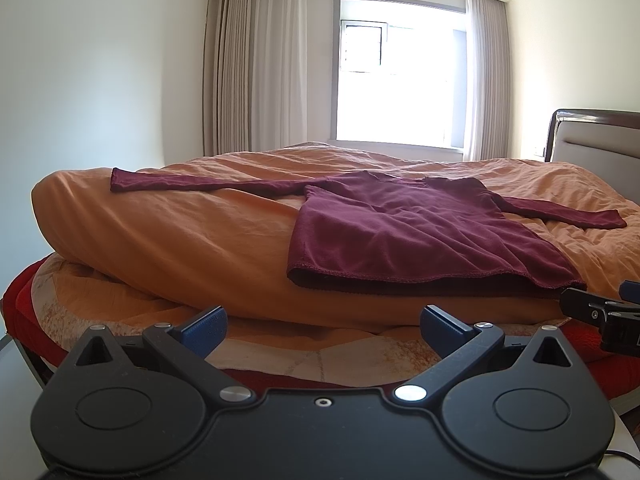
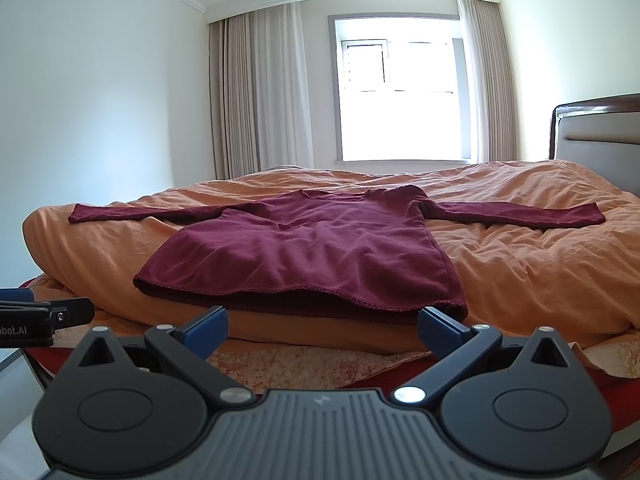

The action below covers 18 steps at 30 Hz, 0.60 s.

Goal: Fold small clothes

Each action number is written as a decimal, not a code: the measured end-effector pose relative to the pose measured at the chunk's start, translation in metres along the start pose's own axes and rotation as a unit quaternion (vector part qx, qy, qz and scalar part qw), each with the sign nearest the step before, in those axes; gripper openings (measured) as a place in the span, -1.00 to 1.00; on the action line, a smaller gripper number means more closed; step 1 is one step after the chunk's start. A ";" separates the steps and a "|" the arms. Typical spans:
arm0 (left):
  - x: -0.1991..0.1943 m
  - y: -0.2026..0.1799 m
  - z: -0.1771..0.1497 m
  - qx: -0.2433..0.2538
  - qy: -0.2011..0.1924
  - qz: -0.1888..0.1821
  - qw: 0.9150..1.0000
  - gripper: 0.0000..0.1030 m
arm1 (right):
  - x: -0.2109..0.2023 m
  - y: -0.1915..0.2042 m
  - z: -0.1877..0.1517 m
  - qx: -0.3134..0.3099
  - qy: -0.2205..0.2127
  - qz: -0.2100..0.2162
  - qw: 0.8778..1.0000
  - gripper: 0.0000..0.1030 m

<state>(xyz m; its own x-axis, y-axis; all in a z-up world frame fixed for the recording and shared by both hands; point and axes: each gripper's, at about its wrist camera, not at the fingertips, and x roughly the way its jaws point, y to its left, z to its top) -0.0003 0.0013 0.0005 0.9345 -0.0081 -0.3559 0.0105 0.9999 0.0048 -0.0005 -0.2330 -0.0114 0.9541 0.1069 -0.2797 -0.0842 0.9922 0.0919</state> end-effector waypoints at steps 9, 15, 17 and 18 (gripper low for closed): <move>0.000 0.000 -0.001 -0.002 0.001 0.000 1.000 0.99 | 0.001 0.002 -0.002 -0.001 0.004 0.001 1.000 1.00; 0.000 0.000 -0.002 -0.002 0.002 0.000 1.000 0.99 | 0.001 0.002 -0.002 0.000 0.005 0.001 1.000 1.00; -0.001 0.000 -0.002 -0.002 0.002 0.000 1.000 0.99 | 0.001 0.002 -0.002 -0.001 0.005 0.001 1.000 1.00; -0.001 0.000 -0.002 -0.002 0.002 0.000 1.000 0.99 | 0.001 0.002 -0.002 -0.001 0.005 0.001 1.000 1.00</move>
<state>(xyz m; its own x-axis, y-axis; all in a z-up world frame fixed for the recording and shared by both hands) -0.0014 0.0011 -0.0009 0.9329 -0.0075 -0.3601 0.0083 1.0000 0.0008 -0.0002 -0.2312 -0.0137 0.9509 0.1095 -0.2896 -0.0864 0.9921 0.0913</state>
